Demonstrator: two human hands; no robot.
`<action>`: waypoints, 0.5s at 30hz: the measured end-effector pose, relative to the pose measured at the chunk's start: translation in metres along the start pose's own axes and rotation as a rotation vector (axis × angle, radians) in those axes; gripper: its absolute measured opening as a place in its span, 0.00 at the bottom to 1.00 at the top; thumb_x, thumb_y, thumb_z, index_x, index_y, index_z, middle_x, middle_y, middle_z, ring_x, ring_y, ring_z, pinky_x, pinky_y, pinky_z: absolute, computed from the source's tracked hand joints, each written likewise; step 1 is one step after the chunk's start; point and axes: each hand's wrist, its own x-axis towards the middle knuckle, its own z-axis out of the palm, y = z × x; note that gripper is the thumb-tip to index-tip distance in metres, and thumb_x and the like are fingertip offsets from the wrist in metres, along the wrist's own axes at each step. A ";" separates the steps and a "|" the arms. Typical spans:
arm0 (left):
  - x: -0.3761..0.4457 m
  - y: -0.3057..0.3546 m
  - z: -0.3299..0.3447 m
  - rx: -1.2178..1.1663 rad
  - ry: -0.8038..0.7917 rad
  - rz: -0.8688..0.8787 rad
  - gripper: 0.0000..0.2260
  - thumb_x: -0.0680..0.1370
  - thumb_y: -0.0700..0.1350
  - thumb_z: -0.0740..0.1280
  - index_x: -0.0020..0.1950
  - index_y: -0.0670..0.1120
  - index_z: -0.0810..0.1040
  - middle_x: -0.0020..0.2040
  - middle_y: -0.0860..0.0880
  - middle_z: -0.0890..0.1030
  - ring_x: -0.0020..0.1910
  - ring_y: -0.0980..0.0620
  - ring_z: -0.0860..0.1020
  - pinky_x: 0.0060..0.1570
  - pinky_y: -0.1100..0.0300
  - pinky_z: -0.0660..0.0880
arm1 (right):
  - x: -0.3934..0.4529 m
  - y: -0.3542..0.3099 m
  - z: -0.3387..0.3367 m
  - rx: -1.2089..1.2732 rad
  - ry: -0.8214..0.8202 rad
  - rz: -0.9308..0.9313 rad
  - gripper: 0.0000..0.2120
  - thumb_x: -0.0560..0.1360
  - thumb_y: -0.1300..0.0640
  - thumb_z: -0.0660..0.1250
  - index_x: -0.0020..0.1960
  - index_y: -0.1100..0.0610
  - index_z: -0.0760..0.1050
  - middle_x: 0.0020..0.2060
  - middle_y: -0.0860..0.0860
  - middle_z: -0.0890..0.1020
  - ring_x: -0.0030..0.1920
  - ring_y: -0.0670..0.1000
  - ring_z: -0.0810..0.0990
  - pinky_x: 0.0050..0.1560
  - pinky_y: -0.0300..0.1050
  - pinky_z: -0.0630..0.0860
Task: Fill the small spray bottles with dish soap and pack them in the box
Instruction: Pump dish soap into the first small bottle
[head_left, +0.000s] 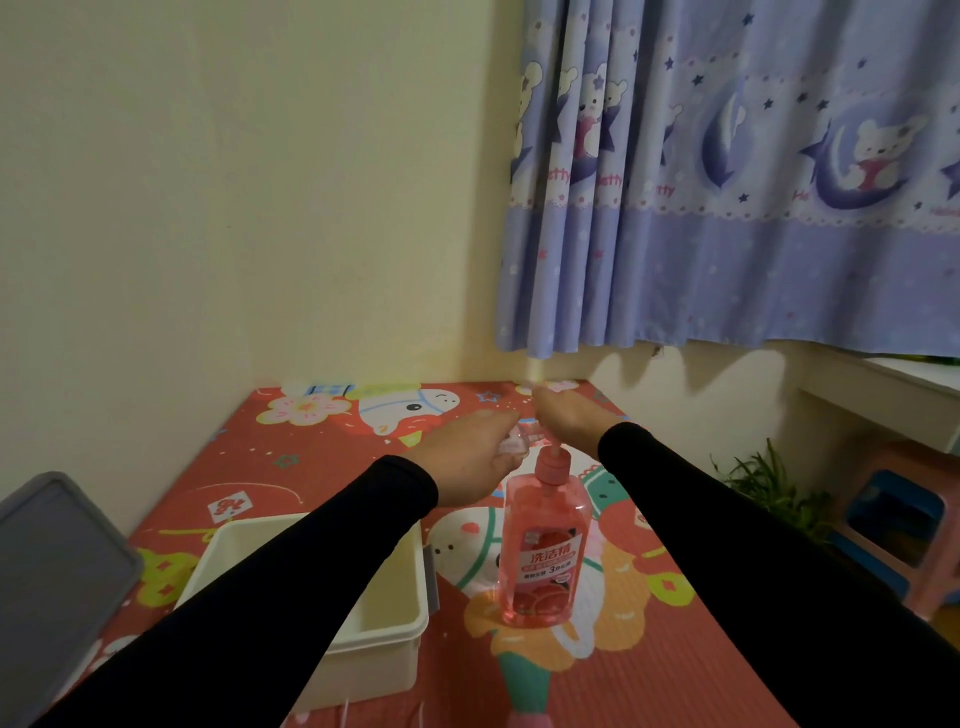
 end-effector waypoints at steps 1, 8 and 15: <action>0.001 0.000 -0.001 0.002 0.002 -0.001 0.16 0.82 0.50 0.59 0.68 0.47 0.66 0.65 0.47 0.73 0.61 0.46 0.73 0.51 0.58 0.66 | 0.000 0.001 0.000 0.009 0.013 0.011 0.21 0.83 0.55 0.47 0.67 0.67 0.68 0.64 0.65 0.74 0.60 0.61 0.74 0.51 0.44 0.65; -0.002 -0.005 0.013 0.009 0.004 0.000 0.19 0.82 0.51 0.59 0.71 0.47 0.65 0.65 0.46 0.72 0.61 0.47 0.72 0.54 0.58 0.67 | 0.008 0.014 0.017 -0.029 0.026 -0.006 0.17 0.82 0.63 0.46 0.63 0.70 0.67 0.60 0.68 0.76 0.60 0.64 0.75 0.60 0.57 0.70; -0.001 -0.003 0.008 -0.001 -0.011 -0.007 0.18 0.82 0.51 0.59 0.71 0.48 0.65 0.66 0.46 0.72 0.61 0.46 0.72 0.54 0.58 0.67 | 0.005 0.010 0.011 0.028 0.081 0.029 0.12 0.81 0.66 0.48 0.56 0.69 0.69 0.49 0.66 0.77 0.51 0.59 0.75 0.55 0.52 0.71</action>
